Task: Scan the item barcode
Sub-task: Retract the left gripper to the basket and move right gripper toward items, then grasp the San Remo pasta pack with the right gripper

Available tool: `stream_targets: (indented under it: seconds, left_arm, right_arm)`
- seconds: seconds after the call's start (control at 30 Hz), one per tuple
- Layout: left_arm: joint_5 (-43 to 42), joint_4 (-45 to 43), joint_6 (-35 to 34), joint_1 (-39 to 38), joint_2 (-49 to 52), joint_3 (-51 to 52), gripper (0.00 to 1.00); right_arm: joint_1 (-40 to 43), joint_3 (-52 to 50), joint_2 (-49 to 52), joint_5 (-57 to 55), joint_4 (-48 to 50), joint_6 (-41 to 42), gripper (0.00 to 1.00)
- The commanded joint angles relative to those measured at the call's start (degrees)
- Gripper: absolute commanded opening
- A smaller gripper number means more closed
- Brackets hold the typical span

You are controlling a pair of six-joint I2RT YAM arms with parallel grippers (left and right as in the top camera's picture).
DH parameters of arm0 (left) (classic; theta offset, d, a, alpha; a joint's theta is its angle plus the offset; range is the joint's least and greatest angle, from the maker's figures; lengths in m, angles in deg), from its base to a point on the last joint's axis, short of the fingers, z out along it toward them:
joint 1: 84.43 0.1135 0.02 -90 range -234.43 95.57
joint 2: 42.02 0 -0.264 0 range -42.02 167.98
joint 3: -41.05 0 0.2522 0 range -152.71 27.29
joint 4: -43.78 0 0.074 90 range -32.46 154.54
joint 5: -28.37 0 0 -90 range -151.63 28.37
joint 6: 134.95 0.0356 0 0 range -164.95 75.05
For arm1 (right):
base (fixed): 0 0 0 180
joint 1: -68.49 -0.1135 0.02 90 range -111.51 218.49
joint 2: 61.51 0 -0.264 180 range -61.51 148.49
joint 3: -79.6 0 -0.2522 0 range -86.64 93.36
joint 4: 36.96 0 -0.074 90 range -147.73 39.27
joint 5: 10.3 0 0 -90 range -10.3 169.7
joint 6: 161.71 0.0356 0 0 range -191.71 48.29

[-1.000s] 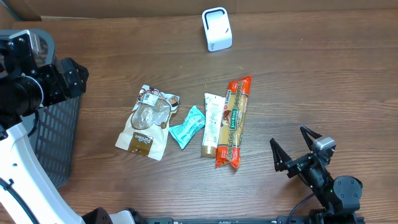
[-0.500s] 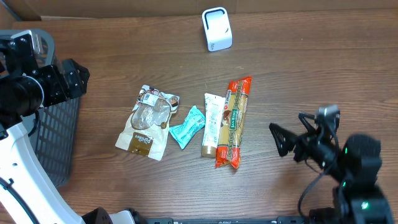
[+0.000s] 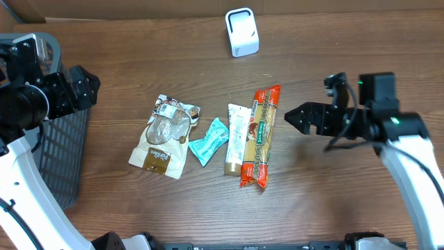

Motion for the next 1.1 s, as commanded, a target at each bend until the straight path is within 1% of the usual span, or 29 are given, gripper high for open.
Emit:
stream_targets:
  seconds: [0.0,0.07,0.1,0.23,0.37,0.43,0.57,0.77,0.83,0.93,1.0,1.03,1.07]
  left_arm:
    - [-0.8,0.1,1.1,0.2,-0.1,0.0,1.0]
    - [-0.8,0.1,1.1,0.1,-0.1,0.0,1.0]
    - [-0.8,0.1,1.1,0.1,-0.1,0.0,1.0]
    - [-0.8,0.1,1.1,0.1,-0.1,0.0,1.0]
    - [-0.8,0.1,1.1,0.2,-0.1,0.0,1.0]
    - [-0.8,0.1,1.2,0.1,-0.1,0.0,1.0]
    - [-0.8,0.1,1.1,0.2,-0.1,0.0,0.99]
    - [-0.8,0.1,1.1,0.2,-0.1,0.0,1.0]
    - [-0.8,0.1,1.2,0.2,-0.1,0.0,1.0]
    - [-0.8,0.1,1.1,0.2,-0.1,0.0,1.0]
    - [-0.8,0.1,1.1,0.2,-0.1,0.0,1.0]
    - [-0.8,0.1,1.1,0.2,-0.1,0.0,1.0]
    - [-0.8,0.1,1.1,0.2,-0.1,0.0,1.0]
  right_arm:
    - [-3.1,0.7,6.9,0.2,1.4,-0.3,0.9]
    - [-4.9,0.7,10.6,-2.7,2.7,-0.3,0.83]
    - [-5.7,0.7,12.2,-3.7,3.2,-0.3,0.82]
    - [-9.3,0.7,18.8,-5.7,5.9,-0.3,0.82]
    - [-11.8,0.7,24.3,-5.7,11.0,0.0,0.82]
    - [-12.4,0.7,26.9,-5.6,13.5,1.8,0.82]
    - [-12.5,0.7,28.4,-5.2,15.6,4.7,0.8]
    - [-14.3,0.5,28.8,-4.6,17.7,5.1,0.79]
    - [-14.9,-0.2,28.8,-4.6,18.8,5.2,0.75]
    - [-15.0,-1.1,28.8,-5.6,19.9,7.8,0.68]
    - [-15.0,-1.2,28.8,-5.7,20.0,9.0,0.56]
    - [-15.0,-1.2,28.8,-5.6,20.2,9.4,0.46]
    - [-15.0,-1.2,28.8,-5.7,20.3,10.3,0.4]
